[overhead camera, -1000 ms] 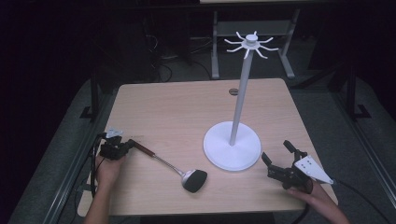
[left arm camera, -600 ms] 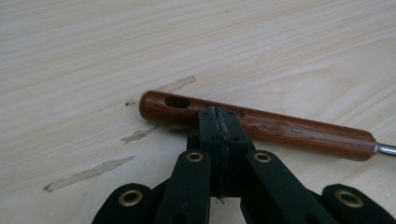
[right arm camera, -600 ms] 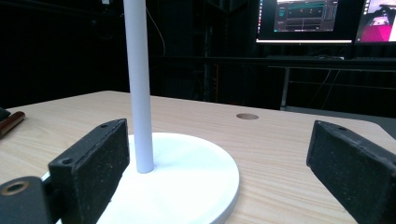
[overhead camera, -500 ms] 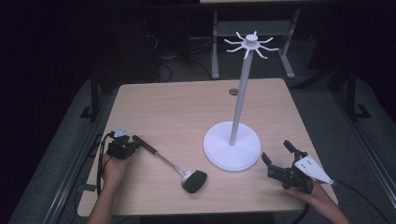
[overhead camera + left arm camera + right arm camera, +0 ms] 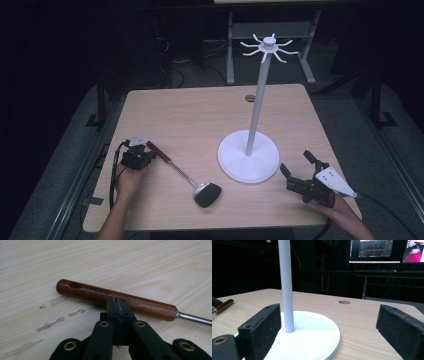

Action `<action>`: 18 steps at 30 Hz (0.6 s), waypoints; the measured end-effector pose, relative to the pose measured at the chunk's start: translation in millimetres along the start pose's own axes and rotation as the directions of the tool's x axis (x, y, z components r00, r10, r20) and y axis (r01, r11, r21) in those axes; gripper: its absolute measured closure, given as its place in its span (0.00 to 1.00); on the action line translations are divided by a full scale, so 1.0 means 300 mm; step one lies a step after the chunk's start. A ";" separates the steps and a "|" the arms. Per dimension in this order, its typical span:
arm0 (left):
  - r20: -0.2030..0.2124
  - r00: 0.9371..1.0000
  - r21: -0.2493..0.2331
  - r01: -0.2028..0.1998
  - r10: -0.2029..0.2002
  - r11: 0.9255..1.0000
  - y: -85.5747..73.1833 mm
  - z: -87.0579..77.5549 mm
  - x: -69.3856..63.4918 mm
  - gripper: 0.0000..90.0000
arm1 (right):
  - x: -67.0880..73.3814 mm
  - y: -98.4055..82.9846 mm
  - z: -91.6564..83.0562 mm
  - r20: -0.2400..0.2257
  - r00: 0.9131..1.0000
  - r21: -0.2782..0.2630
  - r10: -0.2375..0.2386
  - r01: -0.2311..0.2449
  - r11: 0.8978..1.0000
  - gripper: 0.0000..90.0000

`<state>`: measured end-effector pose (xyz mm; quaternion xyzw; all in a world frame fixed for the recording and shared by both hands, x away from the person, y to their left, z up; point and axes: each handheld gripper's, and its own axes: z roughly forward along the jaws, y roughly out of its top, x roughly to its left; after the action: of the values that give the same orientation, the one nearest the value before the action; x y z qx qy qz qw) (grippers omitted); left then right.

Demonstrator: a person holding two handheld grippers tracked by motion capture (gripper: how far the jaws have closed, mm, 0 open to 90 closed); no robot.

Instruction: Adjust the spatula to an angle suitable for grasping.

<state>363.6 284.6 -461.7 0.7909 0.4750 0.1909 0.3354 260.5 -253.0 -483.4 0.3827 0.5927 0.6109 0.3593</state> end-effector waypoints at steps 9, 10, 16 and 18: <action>0.025 0.999 -0.010 -0.035 0.036 0.999 0.026 0.029 -0.047 1.00 | 0.000 0.000 0.000 0.000 1.000 0.000 0.001 -0.001 1.000 0.06; 0.029 0.999 -0.012 -0.042 0.042 0.999 0.032 0.036 -0.053 1.00 | 0.000 0.000 0.000 0.000 1.000 0.000 0.000 0.000 1.000 0.06; 0.043 0.998 -0.026 -0.034 0.035 0.999 0.053 0.051 -0.066 1.00 | -0.001 0.000 0.000 0.001 1.000 -0.001 0.000 0.000 1.000 0.06; 0.049 0.998 -0.028 -0.037 0.038 0.999 0.069 0.066 -0.080 1.00 | 0.000 0.000 0.000 0.001 1.000 0.000 0.000 0.000 1.000 0.06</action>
<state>377.4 250.0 -460.3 0.7995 0.4490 0.1841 0.3540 260.5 -253.1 -483.5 0.3830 0.5924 0.6109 0.3594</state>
